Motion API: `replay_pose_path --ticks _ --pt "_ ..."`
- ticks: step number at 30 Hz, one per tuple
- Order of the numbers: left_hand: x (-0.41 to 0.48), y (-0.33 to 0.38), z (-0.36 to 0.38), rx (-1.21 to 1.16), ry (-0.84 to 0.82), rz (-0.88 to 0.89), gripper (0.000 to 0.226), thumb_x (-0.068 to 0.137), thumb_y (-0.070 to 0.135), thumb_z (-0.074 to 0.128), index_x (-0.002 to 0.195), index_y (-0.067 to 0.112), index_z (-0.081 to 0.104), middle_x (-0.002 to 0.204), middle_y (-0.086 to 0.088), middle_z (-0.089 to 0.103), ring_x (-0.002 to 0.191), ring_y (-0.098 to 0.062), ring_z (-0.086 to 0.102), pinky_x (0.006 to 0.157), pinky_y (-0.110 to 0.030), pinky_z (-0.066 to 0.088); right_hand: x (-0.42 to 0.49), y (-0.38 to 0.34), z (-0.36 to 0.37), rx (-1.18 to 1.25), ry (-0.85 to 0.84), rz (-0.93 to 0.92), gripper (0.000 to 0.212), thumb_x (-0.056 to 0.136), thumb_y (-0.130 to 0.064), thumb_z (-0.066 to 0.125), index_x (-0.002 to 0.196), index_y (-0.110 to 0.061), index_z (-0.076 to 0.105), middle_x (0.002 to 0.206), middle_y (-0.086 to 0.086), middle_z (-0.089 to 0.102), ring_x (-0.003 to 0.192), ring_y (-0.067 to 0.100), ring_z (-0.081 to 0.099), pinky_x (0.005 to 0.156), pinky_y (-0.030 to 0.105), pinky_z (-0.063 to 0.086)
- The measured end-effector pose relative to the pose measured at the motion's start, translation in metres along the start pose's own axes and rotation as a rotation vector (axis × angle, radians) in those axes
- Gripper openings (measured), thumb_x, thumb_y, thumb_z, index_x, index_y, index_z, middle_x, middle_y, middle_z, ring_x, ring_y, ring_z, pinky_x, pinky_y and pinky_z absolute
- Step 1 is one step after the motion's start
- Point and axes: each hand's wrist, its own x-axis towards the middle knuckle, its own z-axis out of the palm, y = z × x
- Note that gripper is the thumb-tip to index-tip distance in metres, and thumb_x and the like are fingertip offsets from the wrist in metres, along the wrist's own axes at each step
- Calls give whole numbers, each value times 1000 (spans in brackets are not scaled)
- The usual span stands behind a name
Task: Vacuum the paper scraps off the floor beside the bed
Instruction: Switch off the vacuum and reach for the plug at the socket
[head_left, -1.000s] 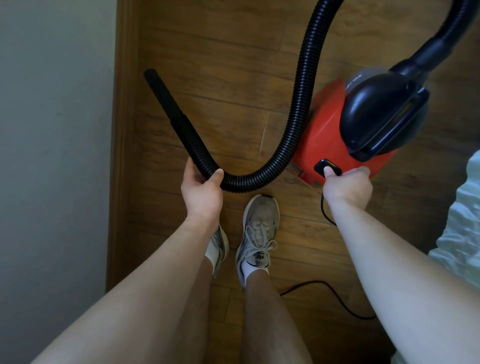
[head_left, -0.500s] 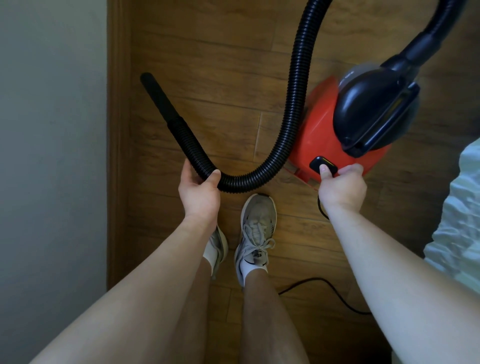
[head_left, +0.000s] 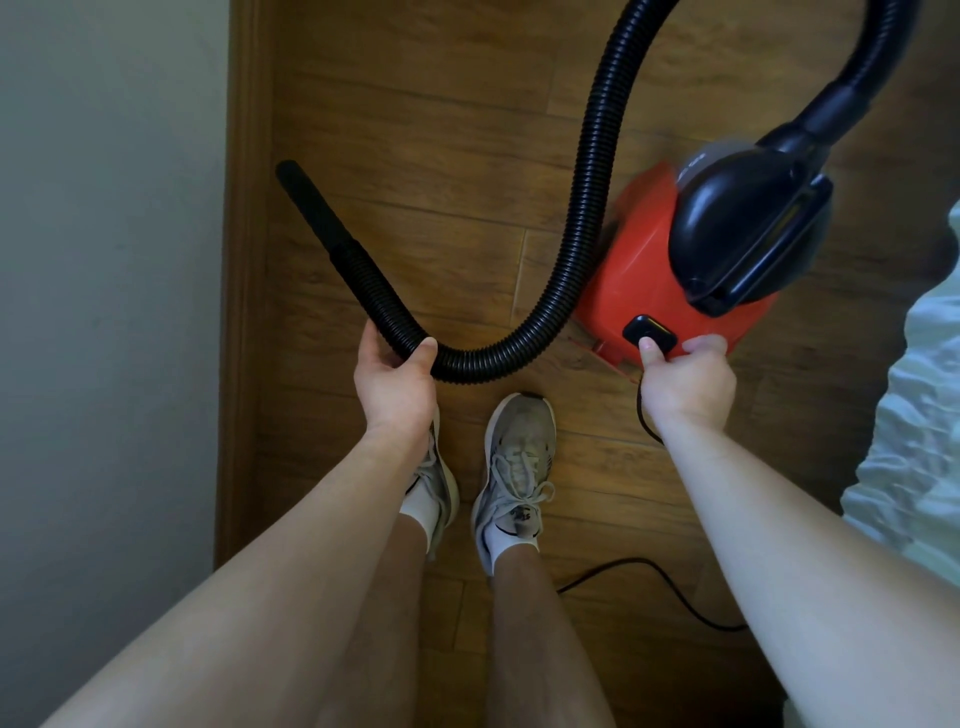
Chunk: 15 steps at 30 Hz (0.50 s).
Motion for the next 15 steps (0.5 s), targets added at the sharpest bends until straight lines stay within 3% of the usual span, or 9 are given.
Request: replay_pose_path --ticks 9,15 --pt "12 5 -6 -1 7 -10 68 94 8 68 153 27 39 124 7 64 123 -18 61 111 -46 47 -11 -1 1 -24 -19 -18 60 91 -42 68 136 -8 47 121 11 64 111 33 61 81 34 45" --pt "24 14 -11 -13 36 -30 62 95 9 67 150 23 42 119 5 64 115 -19 65 104 -43 53 -18 -2 4 -30 -25 -43 59 91 -42 68 136 -9 49 123 14 64 114 36 60 88 37 47"
